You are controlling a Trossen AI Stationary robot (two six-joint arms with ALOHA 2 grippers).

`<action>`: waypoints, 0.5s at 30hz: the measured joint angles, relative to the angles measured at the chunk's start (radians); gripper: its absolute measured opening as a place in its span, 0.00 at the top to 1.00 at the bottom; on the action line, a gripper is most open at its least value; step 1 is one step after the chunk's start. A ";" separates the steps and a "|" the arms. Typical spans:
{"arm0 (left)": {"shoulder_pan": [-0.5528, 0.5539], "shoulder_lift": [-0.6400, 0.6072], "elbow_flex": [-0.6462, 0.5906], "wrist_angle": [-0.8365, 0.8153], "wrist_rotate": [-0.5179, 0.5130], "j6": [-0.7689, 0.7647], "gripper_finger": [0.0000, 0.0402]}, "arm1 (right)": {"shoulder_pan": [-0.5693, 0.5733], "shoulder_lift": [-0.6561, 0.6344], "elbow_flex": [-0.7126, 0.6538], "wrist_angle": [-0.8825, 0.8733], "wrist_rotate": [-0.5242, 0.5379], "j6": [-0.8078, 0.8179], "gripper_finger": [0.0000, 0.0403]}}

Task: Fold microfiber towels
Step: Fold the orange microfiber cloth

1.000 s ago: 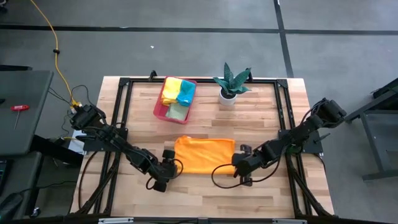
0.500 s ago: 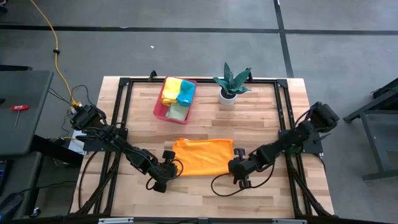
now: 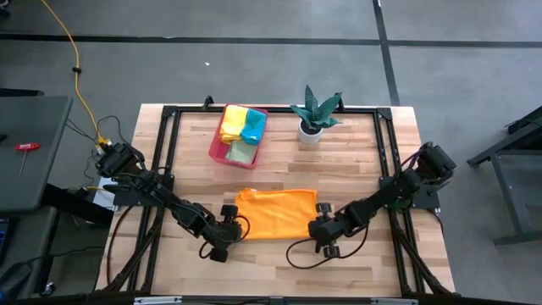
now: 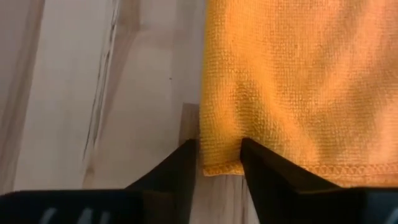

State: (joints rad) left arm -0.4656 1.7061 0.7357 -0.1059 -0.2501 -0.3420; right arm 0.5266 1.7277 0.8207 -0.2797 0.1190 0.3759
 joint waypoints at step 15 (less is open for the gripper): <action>0.004 -0.059 -0.003 -0.074 0.160 -0.179 1.00 | -0.004 -0.009 0.103 -0.129 -0.085 0.039 0.99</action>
State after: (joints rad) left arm -0.4614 1.6473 0.7329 -0.1797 -0.0902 -0.5213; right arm 0.5225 1.7191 0.9242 -0.4092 0.0339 0.4150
